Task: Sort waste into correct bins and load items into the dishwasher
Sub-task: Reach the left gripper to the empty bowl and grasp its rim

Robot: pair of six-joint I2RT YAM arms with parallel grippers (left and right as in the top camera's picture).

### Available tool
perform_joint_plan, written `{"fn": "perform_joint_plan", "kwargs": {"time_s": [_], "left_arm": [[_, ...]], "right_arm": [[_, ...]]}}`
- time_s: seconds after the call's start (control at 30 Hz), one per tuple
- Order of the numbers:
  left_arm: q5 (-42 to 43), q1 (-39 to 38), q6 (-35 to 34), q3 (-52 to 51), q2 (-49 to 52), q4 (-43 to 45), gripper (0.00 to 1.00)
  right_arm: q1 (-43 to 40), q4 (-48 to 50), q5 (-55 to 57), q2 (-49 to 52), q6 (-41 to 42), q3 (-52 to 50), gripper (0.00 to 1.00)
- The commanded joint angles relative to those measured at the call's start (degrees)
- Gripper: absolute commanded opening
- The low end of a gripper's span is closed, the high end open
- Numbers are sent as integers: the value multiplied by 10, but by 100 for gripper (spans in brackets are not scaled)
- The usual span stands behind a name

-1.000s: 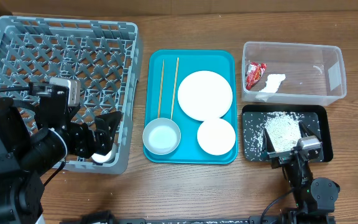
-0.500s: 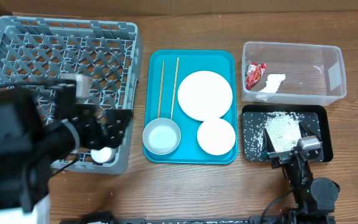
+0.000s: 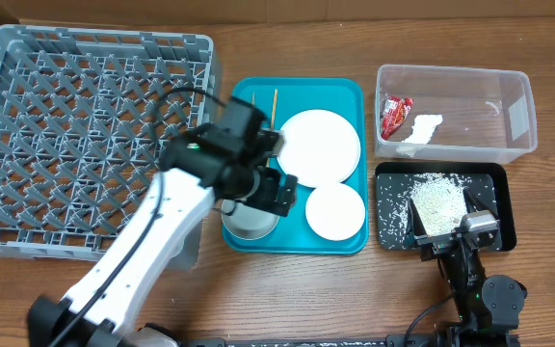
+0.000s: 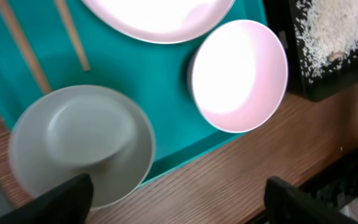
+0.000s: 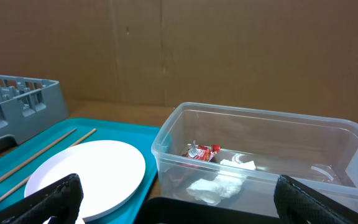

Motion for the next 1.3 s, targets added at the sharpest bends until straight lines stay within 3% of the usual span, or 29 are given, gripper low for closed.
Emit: {"fn": "perform_joint_plan", "kwargs": {"time_s": [0.0, 0.27, 0.57, 0.9, 1.27], "left_arm": [[7, -33, -31, 5, 50, 44, 72], [-74, -100, -57, 5, 145, 133, 72], [-100, -110, -82, 5, 207, 160, 43], [-118, -110, -84, 5, 218, 164, 38], [-110, -110, -82, 5, 226, 170, 5]], "right_arm": [[-4, 4, -1, -7, 0, -6, 100], [-4, 4, -1, -7, 0, -6, 100], [-4, 4, -1, -7, 0, -6, 100], [-4, 4, -1, -7, 0, -6, 100], [-4, 4, -1, -7, 0, -6, 100]]}}
